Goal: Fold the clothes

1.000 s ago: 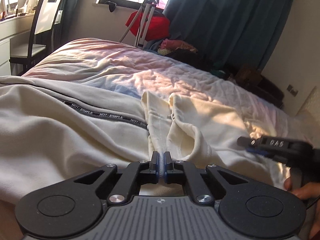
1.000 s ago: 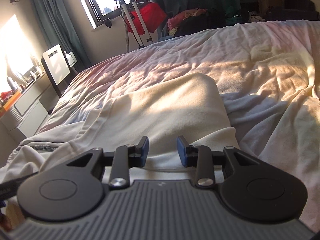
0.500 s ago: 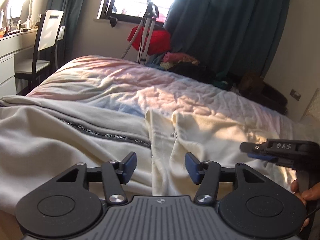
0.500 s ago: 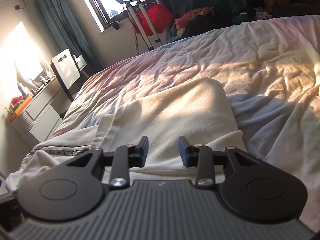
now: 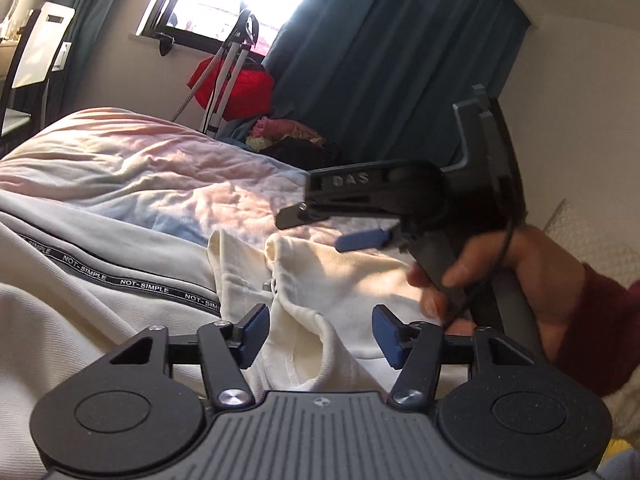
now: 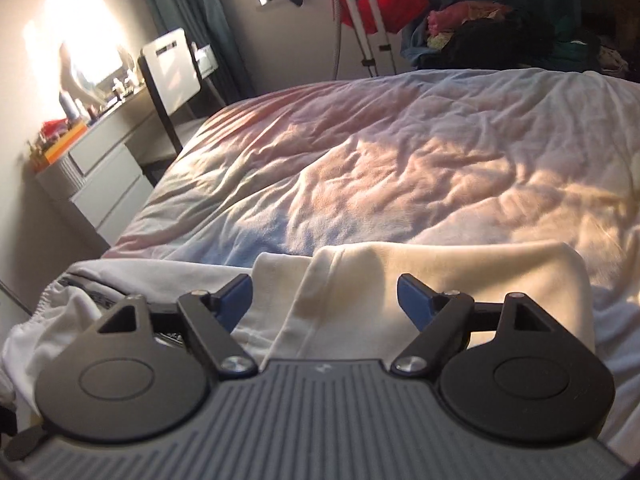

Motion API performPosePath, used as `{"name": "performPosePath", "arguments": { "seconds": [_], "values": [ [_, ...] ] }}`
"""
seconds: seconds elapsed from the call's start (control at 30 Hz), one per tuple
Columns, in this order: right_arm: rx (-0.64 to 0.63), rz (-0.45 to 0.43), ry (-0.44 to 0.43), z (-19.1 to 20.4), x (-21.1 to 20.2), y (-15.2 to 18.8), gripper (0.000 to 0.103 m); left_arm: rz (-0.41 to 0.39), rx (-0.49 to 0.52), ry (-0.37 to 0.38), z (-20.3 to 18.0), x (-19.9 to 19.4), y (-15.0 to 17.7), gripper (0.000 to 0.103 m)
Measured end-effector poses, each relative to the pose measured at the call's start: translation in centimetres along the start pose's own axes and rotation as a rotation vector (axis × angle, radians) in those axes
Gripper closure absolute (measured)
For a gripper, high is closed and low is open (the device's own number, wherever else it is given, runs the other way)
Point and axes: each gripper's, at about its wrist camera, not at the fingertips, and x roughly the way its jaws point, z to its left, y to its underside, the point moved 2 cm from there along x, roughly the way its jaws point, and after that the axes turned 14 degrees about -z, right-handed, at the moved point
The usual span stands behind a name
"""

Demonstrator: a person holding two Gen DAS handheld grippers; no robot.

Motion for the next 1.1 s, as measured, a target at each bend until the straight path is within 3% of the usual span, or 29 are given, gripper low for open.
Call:
{"name": "performPosePath", "arguments": {
  "seconds": [0.1,0.17,0.23,0.27,0.3,0.33,0.37,0.47,0.6,0.67,0.8,0.93,1.1],
  "values": [
    [-0.093,0.053,0.033,1.3,3.0,-0.5,0.023,0.036,-0.032,0.037,1.0,0.8,0.3,0.053],
    [-0.121,0.092,0.089,1.4,4.7,-0.4,0.032,0.057,-0.057,0.043,1.6,1.4,0.7,0.058],
    [-0.122,0.123,0.138,0.9,5.6,0.4,0.033,0.092,-0.052,0.045,1.8,2.0,1.3,0.068],
    [-0.124,0.137,0.163,0.6,6.1,0.8,0.041,0.109,-0.05,0.05,1.9,2.3,1.6,0.074],
    [-0.125,0.152,0.187,0.3,6.5,1.2,0.049,0.125,-0.05,0.061,1.9,2.5,1.8,0.09],
    [-0.122,0.156,0.193,0.0,6.5,1.6,0.058,0.142,-0.051,0.07,1.9,2.8,2.0,0.097],
    [-0.112,0.15,0.171,-0.1,6.3,1.9,0.074,0.153,-0.047,0.068,1.9,2.8,2.2,0.098],
    [-0.17,0.105,0.144,1.2,5.1,1.8,0.094,0.143,-0.044,0.059,1.6,2.2,2.1,0.099],
    [-0.2,0.009,0.07,3.0,3.1,0.7,0.094,0.101,-0.142,0.062,1.3,-0.6,0.7,0.099],
    [-0.183,-0.017,0.006,3.7,2.3,0.4,0.094,0.067,-0.117,0.034,1.0,-2.3,0.3,0.099],
    [-0.2,-0.048,-0.077,5.2,2.2,1.7,0.094,0.091,-0.12,-0.039,1.5,-3.2,0.7,0.099],
    [-0.213,-0.032,-0.043,5.3,4.3,4.4,0.094,0.148,-0.066,-0.101,1.9,-1.6,1.8,0.099],
    [-0.164,-0.083,-0.025,3.9,4.7,5.6,0.09,0.14,-0.006,-0.115,1.5,-0.5,2.5,0.095]
  ]
}}
